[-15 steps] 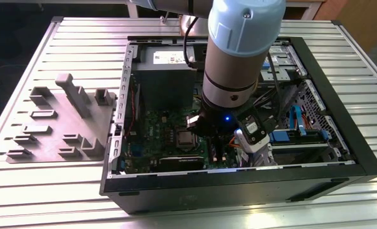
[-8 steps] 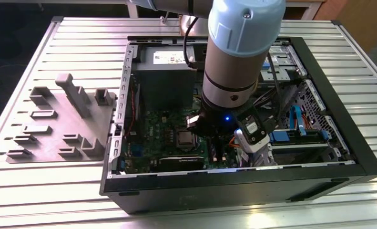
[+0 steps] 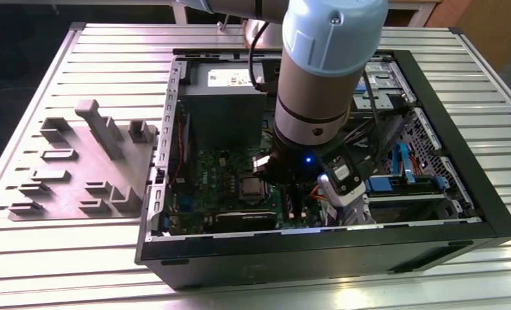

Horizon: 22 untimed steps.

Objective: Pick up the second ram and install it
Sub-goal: 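Press down the second ram until it locks into place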

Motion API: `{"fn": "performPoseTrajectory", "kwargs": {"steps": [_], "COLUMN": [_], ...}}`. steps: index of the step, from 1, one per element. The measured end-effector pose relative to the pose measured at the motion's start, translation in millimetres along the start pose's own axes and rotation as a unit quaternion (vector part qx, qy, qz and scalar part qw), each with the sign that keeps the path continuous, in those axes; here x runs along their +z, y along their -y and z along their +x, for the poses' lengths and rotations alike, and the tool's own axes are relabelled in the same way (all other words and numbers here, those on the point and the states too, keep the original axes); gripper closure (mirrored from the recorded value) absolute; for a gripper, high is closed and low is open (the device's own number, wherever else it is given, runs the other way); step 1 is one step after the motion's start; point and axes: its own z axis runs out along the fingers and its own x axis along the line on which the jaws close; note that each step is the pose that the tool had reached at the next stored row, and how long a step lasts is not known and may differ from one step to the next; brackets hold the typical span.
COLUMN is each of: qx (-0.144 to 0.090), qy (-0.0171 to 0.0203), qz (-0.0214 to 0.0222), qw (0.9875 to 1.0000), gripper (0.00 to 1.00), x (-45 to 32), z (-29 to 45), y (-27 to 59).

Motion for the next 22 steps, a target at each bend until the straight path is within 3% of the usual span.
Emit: {"fn": "performPoseTrajectory", "kwargs": {"steps": [6,12,22], "qx": [0.000,0.000,0.000], "qy": [-0.0004,-0.0004,-0.0004], "qz": [0.0013,0.0014,0.0012], "qw": [1.0000,1.0000,1.0000], "gripper": [0.90,0.90,0.90], "x": [-16.8,-17.1,-16.2], "z": [-0.4,-0.4,-0.3], "y": [-0.2,-1.8,-21.6]}}
